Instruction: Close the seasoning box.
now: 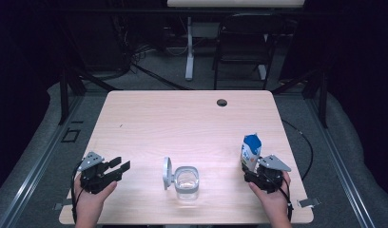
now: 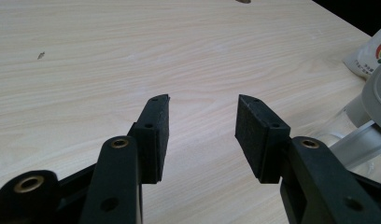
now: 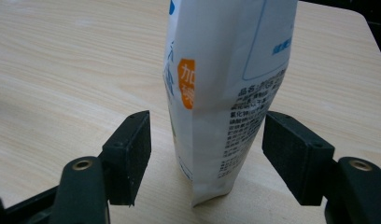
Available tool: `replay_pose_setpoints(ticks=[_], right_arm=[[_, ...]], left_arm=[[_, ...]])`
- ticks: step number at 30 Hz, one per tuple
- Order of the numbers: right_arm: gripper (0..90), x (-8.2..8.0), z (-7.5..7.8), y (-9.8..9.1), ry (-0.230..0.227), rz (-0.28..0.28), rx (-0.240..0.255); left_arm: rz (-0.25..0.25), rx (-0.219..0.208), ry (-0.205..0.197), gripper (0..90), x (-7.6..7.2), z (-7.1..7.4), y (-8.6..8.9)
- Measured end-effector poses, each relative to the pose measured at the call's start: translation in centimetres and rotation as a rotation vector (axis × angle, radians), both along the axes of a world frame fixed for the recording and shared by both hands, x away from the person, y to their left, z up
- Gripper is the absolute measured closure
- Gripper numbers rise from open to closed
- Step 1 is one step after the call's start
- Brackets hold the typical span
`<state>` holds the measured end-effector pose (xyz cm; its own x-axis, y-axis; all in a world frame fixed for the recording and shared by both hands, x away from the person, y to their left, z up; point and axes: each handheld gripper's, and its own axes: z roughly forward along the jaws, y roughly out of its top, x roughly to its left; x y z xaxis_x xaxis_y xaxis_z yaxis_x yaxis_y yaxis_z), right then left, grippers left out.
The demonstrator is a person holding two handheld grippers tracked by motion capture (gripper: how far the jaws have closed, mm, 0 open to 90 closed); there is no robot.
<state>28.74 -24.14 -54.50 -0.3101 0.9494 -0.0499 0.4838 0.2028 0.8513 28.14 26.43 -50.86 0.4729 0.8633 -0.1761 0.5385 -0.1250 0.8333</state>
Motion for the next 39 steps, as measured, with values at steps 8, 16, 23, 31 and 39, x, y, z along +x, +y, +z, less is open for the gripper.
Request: replay_pose_setpoints(ticks=[8,16,23,31,39], right_arm=[[29.6,0.7,-0.8,0.4,-0.001,-0.015,-0.02],[30.4,1.4,-1.4,0.8,-0.002,-0.045,-0.044],[30.7,1.8,-1.7,1.3,-0.003,-0.068,-0.074],[35.1,2.0,-1.9,1.3,-0.01,-0.077,-0.078],[40.1,2.0,-1.8,1.0,-0.002,-0.054,-0.065]], left_arm=[[0.01,-0.001,0.001,55.1,-0.2,-0.1,0.3],[0.013,0.002,0.008,55.1,-0.2,-0.2,0.4],[0.012,0.003,0.012,55.1,-0.1,-0.2,0.4],[0.014,0.001,0.009,55.1,-0.2,-0.3,0.4],[0.019,-0.002,0.006,55.2,-0.2,-0.3,0.5]])
